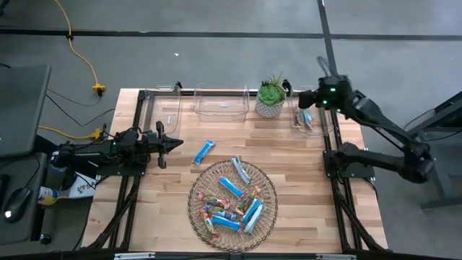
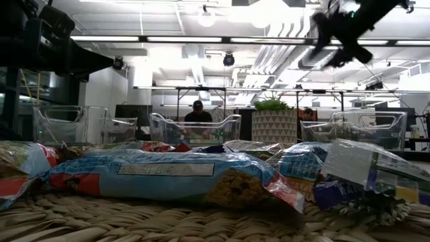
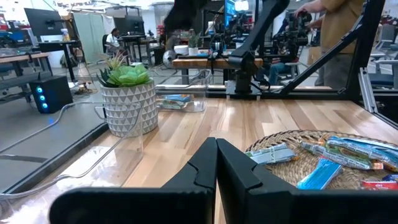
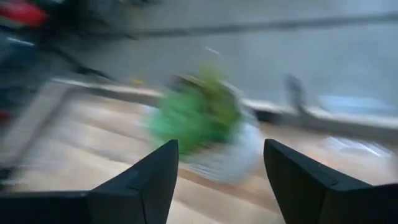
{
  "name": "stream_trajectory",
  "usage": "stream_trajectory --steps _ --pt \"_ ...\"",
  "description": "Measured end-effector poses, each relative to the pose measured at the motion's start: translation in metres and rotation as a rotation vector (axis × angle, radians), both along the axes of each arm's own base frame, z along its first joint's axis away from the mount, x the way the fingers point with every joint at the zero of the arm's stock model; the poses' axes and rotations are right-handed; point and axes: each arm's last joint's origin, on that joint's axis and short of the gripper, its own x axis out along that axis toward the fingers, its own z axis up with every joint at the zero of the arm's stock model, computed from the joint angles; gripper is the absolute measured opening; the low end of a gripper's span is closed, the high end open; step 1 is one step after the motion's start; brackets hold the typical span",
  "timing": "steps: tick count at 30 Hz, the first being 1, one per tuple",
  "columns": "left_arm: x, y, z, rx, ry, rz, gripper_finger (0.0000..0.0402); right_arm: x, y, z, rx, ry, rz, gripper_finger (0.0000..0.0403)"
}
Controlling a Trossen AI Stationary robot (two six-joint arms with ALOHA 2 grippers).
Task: Pick and place Granola Bars by type
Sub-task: Put the yellow granola bar into the right transparent bin
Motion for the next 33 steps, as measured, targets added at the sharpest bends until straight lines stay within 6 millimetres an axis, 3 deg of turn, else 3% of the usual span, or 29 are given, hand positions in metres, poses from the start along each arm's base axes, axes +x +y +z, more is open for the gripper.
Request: stream_trajectory --steps 8,15,20,25,33 --pt "0.000 0.000 0.000 0.000 0.000 0.000 0.0003 0.018 0.030 0.040 -0.262 -0.302 0.306 0.0220" --pt "0.000 0.000 0.000 0.000 0.000 0.000 0.0003 0.052 0.050 0.049 -0.350 -0.401 0.509 0.0220" --pt "0.000 0.000 0.000 0.000 0.000 0.000 0.0003 0.086 0.064 0.060 -0.396 -0.305 0.634 0.0220" --pt "0.000 0.000 0.000 0.000 0.001 0.000 0.0003 0.124 0.078 0.079 -0.437 -0.082 0.731 0.0220" --pt "0.000 0.000 0.000 0.000 0.000 0.000 0.0003 0.172 0.093 0.102 -0.325 0.263 0.840 0.0220"
